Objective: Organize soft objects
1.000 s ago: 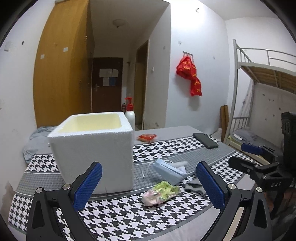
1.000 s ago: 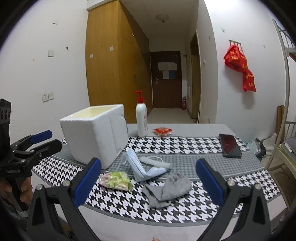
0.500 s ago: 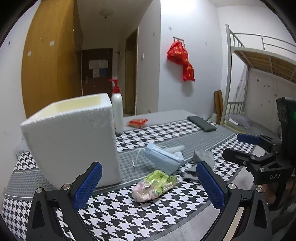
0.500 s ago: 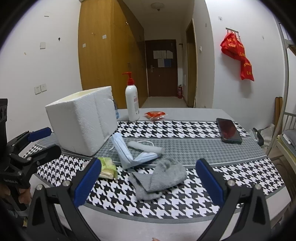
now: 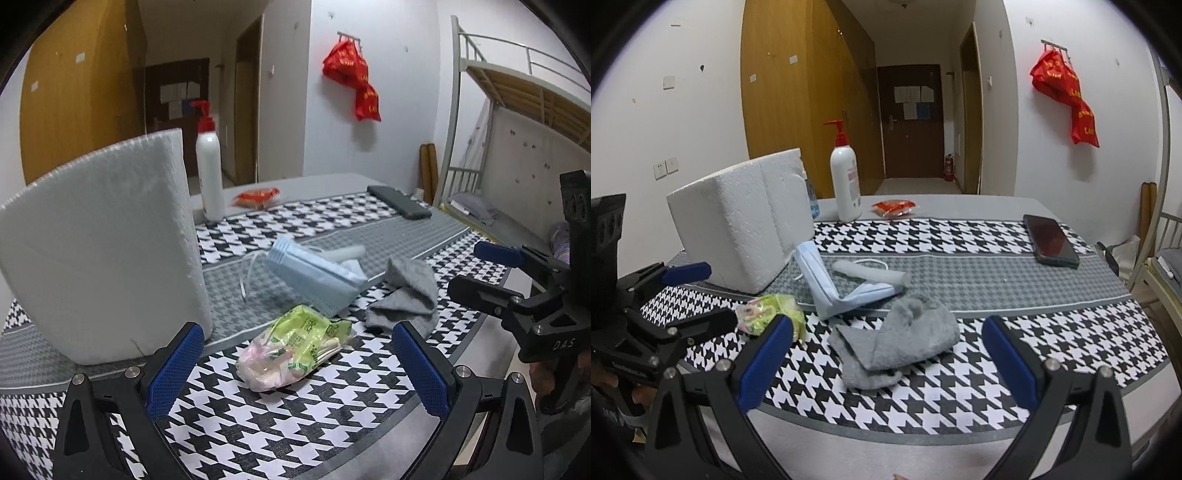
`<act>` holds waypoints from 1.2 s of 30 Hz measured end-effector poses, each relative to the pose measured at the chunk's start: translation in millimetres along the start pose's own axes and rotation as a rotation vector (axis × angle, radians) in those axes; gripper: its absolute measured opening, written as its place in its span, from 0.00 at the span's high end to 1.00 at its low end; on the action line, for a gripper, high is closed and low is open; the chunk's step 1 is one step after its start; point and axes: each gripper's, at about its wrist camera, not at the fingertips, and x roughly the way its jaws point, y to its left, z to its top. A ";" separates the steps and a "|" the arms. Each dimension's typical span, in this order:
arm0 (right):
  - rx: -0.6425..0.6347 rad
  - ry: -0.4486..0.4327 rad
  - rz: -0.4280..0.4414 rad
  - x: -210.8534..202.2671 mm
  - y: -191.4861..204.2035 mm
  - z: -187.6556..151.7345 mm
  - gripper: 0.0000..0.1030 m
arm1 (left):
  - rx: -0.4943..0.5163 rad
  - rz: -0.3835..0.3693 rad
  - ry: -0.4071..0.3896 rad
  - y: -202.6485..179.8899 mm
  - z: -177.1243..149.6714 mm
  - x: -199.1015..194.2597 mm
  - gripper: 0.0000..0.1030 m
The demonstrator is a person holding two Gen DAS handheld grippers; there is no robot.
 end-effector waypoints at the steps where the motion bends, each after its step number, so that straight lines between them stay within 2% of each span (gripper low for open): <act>1: 0.004 0.008 0.000 3.1 -1.4 -0.7 0.00 | -0.002 0.001 0.005 0.4 -0.5 1.8 0.01; 4: 0.007 0.025 -0.005 9.6 -4.1 -3.1 0.00 | -0.013 -0.010 0.028 3.2 -1.4 8.9 0.01; 12: 0.020 0.084 -0.009 30.0 -9.2 -7.5 0.00 | -0.012 0.019 0.103 6.5 -4.3 27.9 0.02; 22: 0.028 0.090 -0.001 33.9 -12.3 -8.7 0.00 | -0.014 -0.004 0.211 7.6 -4.2 46.8 0.23; 24: 0.029 0.092 -0.003 34.9 -13.1 -8.9 0.00 | -0.008 -0.002 0.225 6.2 -5.0 49.6 0.29; 26: 0.031 0.094 -0.003 35.9 -14.2 -9.2 0.00 | 0.003 -0.001 0.237 4.2 -6.3 51.5 0.40; 29: 0.036 0.098 -0.003 37.2 -16.2 -10.2 0.00 | 0.003 -0.013 0.229 4.5 -6.6 50.0 0.47; 36: 0.042 0.114 -0.005 40.7 -18.0 -12.0 0.00 | 0.002 -0.040 0.215 4.9 -6.6 43.9 0.53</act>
